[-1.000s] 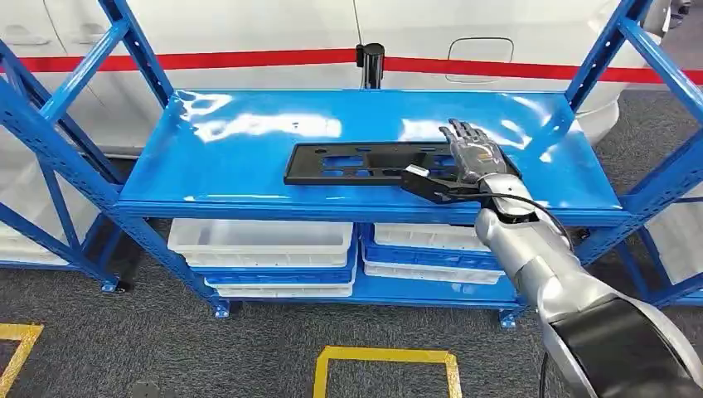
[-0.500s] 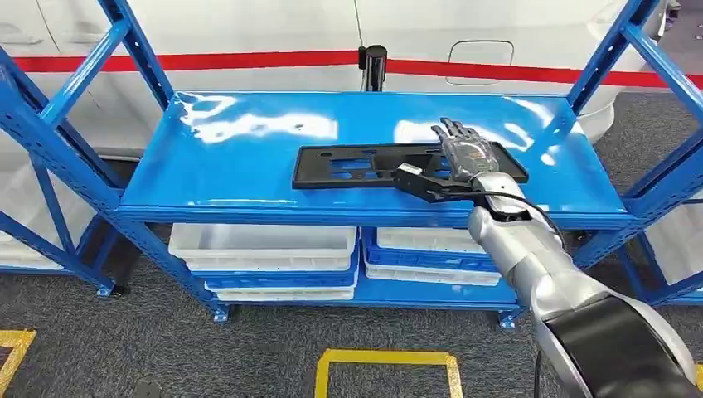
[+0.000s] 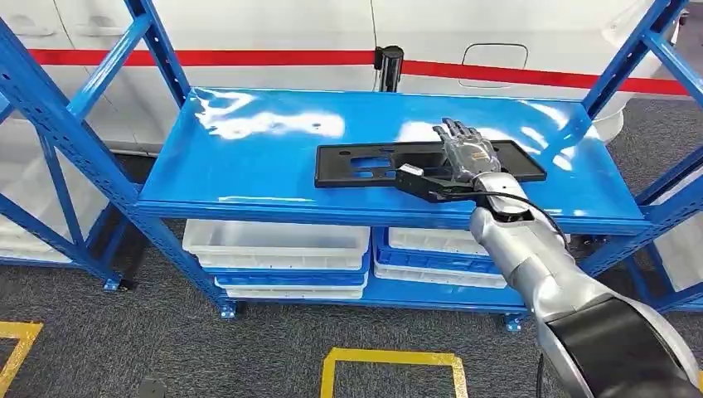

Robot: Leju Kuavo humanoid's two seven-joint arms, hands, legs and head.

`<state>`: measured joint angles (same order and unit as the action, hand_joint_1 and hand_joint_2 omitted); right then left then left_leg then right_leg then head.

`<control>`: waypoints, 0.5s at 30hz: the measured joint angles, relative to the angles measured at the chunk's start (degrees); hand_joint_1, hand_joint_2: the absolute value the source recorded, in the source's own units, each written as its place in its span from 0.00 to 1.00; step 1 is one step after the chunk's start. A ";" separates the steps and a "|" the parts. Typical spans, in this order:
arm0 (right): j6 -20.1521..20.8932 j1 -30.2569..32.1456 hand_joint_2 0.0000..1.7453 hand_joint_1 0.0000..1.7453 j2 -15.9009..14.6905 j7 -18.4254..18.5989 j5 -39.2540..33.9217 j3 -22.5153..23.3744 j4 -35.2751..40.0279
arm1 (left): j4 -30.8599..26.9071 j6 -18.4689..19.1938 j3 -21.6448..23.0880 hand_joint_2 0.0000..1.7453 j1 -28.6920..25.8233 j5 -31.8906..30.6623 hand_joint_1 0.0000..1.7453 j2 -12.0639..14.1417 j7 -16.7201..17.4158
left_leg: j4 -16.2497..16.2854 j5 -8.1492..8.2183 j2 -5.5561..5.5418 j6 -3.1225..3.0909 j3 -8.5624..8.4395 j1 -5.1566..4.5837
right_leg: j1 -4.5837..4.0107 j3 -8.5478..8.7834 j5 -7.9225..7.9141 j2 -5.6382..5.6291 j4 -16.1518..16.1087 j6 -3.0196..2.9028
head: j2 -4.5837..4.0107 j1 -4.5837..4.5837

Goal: Take the parts from the cabinet and place them on the table.

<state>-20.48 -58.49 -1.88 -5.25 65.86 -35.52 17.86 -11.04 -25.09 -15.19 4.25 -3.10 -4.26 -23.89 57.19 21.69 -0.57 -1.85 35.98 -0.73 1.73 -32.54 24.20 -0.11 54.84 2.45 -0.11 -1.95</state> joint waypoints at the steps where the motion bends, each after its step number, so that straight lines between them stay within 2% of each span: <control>1: 0.00 0.00 1.00 0.00 0.00 0.00 0.02 0.00 0.00 | 0.00 0.00 0.02 1.00 0.00 -0.02 0.00 -0.04 0.00 | 0.00 -0.03 0.00 -0.04 0.00 0.01 | -0.01 0.00 -0.02 0.00 0.00 0.02 | 0.00 0.02; 6: 0.09 0.01 1.00 0.00 0.00 0.07 0.09 -0.02 0.00 | 0.00 -0.17 0.20 1.00 0.00 -0.46 0.00 -0.04 0.04 | 0.08 -0.01 0.01 -0.17 0.04 -0.18 | 0.11 0.03 -0.18 0.00 -0.07 0.28 | 0.00 0.00; 10: 0.15 0.01 1.00 0.00 0.07 0.15 0.17 0.00 0.00 | 0.00 -0.15 0.33 1.00 0.00 -0.50 0.00 -0.02 0.18 | 0.21 0.12 0.01 -0.55 0.06 -0.39 | 0.47 0.03 -0.23 0.00 -0.09 0.61 | 0.00 0.00; 13: 0.15 -0.01 1.00 0.00 0.15 0.17 0.35 0.00 0.02 | -0.02 -0.15 0.44 1.00 0.01 -0.50 0.00 0.04 0.17 | 0.18 0.21 0.01 -1.26 0.03 -0.70 | 0.67 0.19 -0.36 -0.01 -0.49 1.33 | 0.00 -0.04; 14: 0.13 0.02 1.00 0.00 0.15 0.20 0.39 0.00 0.04 | -0.02 -0.15 0.44 1.00 0.01 -0.50 0.00 0.07 0.18 | -0.71 -0.28 0.07 -1.85 -0.46 -0.39 | 0.51 0.25 -0.24 -0.01 -0.37 1.56 | 0.00 -0.02; 15: 0.13 -0.04 1.00 0.00 -0.13 0.24 0.46 0.00 0.04 | -0.02 -0.13 0.46 1.00 0.04 -0.50 0.00 -0.02 0.15 | -1.09 -0.57 0.29 -2.29 -0.74 -0.11 | 0.54 -0.92 0.90 0.08 1.52 1.06 | 0.00 0.09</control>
<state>-20.35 -58.54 -2.01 -5.01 66.31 -35.52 17.90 -11.06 -25.22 -14.73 4.29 -3.61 -4.28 -23.74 56.11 21.13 -0.29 -4.14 35.24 -0.83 2.28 -33.46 25.10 -0.04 56.35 3.51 -0.11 -1.86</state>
